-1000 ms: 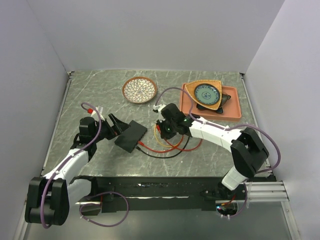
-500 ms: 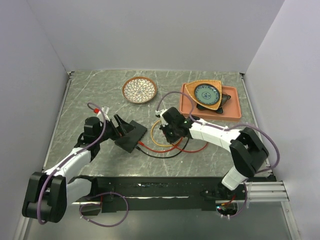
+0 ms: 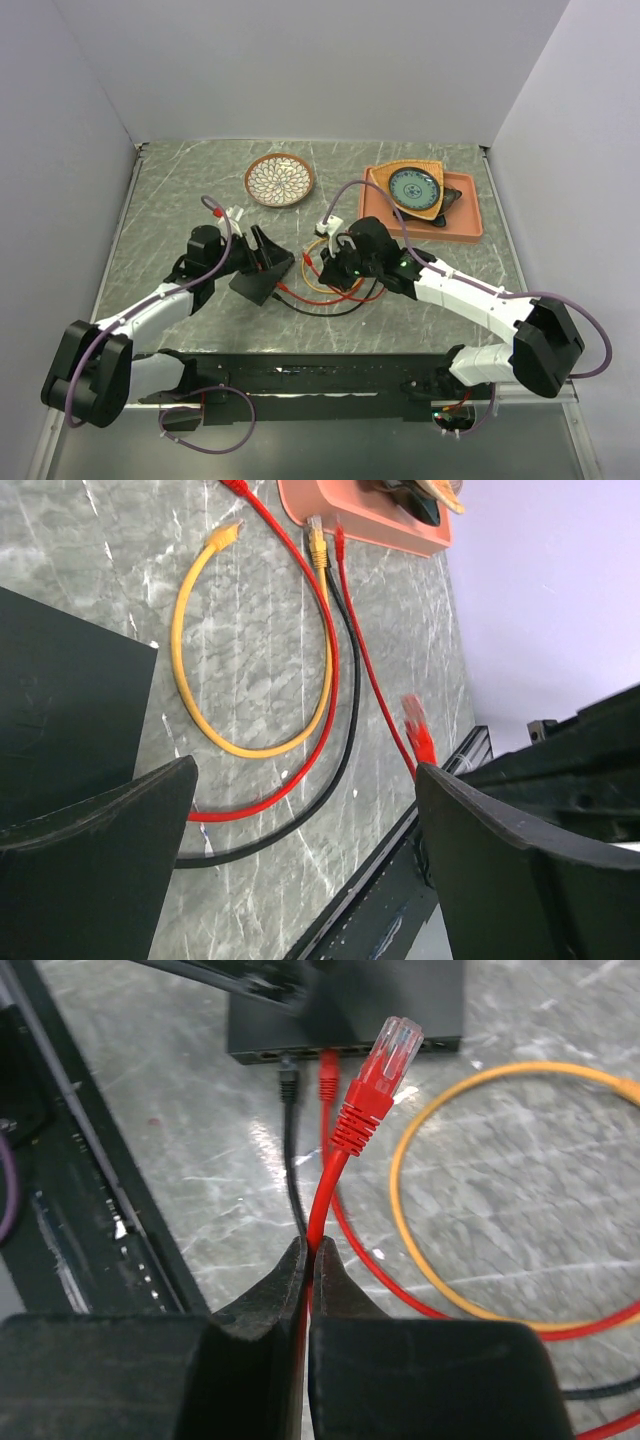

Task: Insert the plug into the switch port

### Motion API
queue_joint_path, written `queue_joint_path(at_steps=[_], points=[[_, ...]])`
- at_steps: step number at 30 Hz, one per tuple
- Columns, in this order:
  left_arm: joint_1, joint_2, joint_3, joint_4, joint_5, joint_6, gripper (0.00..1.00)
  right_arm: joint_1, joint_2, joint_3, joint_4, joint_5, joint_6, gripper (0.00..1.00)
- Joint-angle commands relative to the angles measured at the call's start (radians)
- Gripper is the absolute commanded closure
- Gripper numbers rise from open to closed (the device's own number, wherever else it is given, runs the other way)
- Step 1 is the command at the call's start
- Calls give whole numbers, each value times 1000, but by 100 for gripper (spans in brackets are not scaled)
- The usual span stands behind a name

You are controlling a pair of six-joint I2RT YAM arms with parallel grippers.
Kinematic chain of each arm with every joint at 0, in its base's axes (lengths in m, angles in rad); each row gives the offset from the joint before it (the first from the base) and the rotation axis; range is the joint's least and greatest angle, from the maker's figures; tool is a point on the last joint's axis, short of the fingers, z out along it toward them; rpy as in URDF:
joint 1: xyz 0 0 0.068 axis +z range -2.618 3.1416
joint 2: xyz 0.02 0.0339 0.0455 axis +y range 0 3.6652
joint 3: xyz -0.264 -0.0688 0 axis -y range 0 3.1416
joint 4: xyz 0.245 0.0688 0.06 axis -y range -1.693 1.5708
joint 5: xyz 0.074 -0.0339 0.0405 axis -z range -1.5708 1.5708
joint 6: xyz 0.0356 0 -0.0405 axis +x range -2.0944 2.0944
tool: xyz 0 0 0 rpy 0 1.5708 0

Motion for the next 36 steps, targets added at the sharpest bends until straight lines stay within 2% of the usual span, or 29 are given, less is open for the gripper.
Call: queue_joint_path(at_steps=[1,10,17,25,36], points=[[-21,19,54,38,12,-3,5,8,-29,-16,80,-79,-33,100],[-25,-12,85,-17,13,37,9,10,-44,-28,93,-94,-37,100],[-33,8,97,-11,41,39,18,14,-38,-22,95,-110,-37,100],[-55,36,106,18,55,26,24,25,-29,-20,100,-108,-33,100],[-76,71,128,38,87,23,51,40,-6,-3,87,-96,-34,100]])
